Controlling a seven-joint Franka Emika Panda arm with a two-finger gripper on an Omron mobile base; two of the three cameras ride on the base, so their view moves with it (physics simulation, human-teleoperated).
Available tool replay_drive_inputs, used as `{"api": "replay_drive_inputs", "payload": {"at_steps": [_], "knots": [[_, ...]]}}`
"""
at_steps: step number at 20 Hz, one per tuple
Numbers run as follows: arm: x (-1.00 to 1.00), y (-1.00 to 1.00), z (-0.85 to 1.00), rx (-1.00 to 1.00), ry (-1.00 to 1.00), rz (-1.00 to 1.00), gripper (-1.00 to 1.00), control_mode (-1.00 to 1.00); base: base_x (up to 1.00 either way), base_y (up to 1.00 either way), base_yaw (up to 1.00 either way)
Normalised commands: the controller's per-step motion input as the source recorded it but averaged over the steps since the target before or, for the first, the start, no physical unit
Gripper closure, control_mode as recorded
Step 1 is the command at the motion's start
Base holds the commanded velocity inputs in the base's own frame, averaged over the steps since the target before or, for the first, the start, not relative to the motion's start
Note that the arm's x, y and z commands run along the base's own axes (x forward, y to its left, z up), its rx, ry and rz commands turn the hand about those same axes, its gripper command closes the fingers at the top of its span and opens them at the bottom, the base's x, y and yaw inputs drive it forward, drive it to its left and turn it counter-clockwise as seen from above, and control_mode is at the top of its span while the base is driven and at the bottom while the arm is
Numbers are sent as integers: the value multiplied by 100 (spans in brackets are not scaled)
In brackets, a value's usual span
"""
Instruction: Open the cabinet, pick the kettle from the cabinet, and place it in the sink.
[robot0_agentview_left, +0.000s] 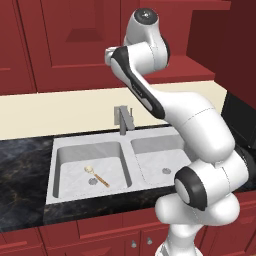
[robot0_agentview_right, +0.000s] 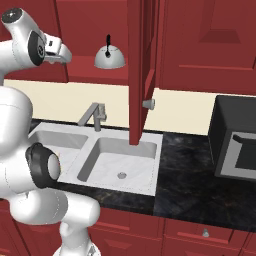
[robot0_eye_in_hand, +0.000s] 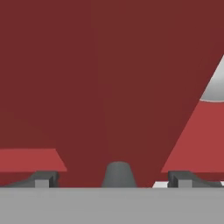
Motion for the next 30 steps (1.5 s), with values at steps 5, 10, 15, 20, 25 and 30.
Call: {"api": "replay_drive_inputs", "payload": {"at_steps": [5,10,15,20,25,30], "knots": [[18,1,0,0,0,0,100,-100,0,0,0],[21,7,0,0,0,-2,100,-100,0,0,0],[26,19,0,-2,0,-12,100,-100,0,0,0],[23,24,0,-4,0,-18,100,-100,0,0,0],[18,9,0,-1,0,-13,100,-100,0,0,0],[-5,1,-3,5,0,-2,100,-100,0,0,0]]}}
